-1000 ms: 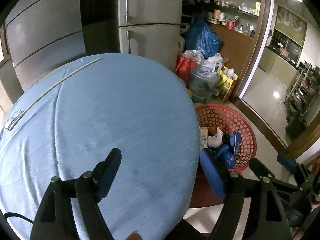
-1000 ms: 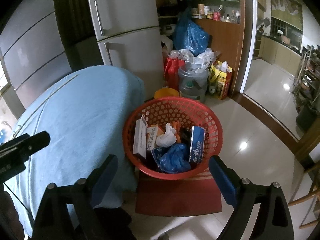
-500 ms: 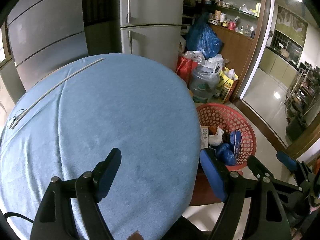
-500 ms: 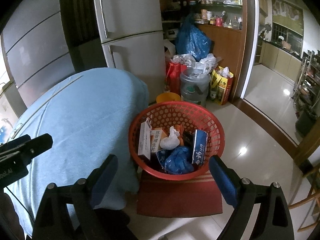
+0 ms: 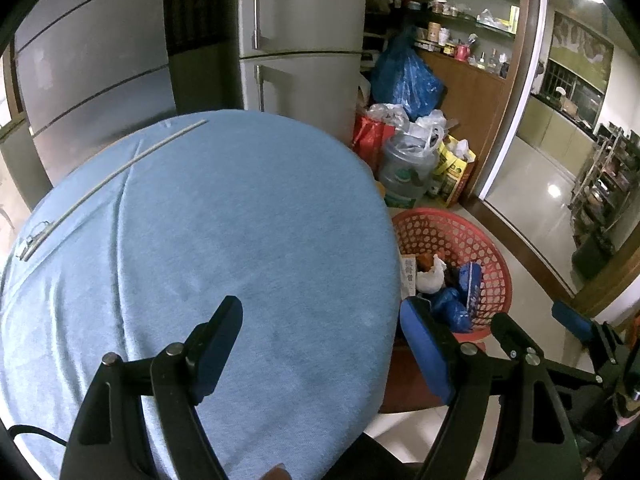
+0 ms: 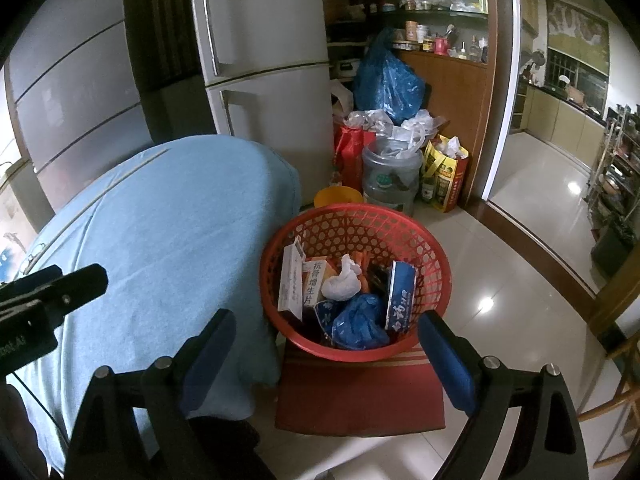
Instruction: Collect trash
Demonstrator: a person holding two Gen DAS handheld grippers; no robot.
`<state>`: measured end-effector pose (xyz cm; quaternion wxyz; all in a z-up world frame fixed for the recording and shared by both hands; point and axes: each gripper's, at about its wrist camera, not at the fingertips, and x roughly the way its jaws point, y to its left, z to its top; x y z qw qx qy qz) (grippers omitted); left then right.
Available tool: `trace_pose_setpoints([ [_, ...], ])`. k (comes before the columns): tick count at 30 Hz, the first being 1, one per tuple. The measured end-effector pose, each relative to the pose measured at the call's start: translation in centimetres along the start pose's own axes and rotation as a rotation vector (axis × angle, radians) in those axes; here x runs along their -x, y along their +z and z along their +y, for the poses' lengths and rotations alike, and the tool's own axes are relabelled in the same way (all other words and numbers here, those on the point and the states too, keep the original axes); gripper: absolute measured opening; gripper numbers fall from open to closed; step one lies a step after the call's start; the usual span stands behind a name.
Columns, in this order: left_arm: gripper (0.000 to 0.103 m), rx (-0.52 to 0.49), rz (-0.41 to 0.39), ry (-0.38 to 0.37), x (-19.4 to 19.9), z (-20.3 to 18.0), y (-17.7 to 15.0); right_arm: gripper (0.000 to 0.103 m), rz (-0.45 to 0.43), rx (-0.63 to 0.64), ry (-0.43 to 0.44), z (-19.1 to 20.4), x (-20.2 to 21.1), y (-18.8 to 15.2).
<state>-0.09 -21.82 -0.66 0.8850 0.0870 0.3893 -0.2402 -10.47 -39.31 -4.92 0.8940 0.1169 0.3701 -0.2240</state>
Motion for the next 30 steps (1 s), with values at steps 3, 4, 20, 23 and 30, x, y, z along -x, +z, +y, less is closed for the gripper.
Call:
trace_pose_setpoints([
  [3,0.081,0.000,-0.007,-0.003,0.2,0.0,0.0,0.094,-0.002,0.003,-0.001,0.0,0.1,-0.1],
  [4,0.081,0.002,-0.008,-0.006,0.2,0.0,0.0,0.094,-0.002,0.003,-0.001,0.1,0.1,-0.1],
  [20,0.092,-0.010,0.001,-0.054,-0.1,-0.6,-0.3,0.094,0.006,-0.010,-0.009,-0.3,0.2,-0.1],
  [23,0.093,-0.003,0.002,-0.073,-0.2,-0.5,-0.4,0.094,0.008,-0.010,-0.010,-0.4,0.1,-0.1],
  [30,0.093,-0.019,0.000,-0.079,-0.1,-1.0,-0.4,0.094,0.010,-0.011,-0.011,-0.4,0.1,-0.2],
])
